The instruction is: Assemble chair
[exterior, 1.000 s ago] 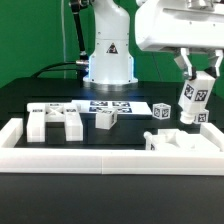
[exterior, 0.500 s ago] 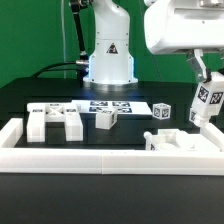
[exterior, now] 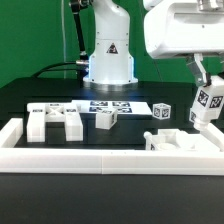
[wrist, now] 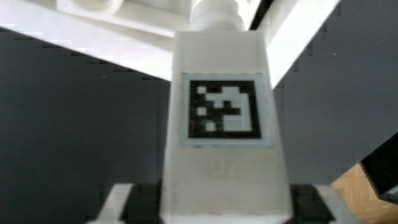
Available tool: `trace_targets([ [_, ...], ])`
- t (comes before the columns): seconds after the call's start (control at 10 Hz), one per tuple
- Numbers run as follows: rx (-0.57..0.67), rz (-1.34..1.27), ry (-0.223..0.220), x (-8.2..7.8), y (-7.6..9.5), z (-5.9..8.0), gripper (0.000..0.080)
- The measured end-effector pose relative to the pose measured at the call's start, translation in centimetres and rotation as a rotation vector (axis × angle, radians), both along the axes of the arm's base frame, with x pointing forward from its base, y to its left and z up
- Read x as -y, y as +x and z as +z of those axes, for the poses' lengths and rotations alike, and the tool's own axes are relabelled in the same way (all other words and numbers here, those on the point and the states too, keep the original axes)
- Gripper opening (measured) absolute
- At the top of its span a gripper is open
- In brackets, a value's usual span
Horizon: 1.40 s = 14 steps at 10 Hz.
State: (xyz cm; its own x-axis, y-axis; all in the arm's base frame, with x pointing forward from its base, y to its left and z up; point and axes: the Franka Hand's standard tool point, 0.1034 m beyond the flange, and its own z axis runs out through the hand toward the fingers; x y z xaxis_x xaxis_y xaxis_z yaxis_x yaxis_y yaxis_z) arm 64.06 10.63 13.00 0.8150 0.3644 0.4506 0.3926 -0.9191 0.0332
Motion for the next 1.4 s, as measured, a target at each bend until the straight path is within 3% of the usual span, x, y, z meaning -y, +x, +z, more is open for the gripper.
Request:
trace_targets([
  [0.4, 0.001, 0.008, 0.006, -1.0, -0.1, -0.6, 0.0292],
  [1.4, 0.010, 0.015, 0.007, -1.4, -0.2, -1.9, 0.0292],
])
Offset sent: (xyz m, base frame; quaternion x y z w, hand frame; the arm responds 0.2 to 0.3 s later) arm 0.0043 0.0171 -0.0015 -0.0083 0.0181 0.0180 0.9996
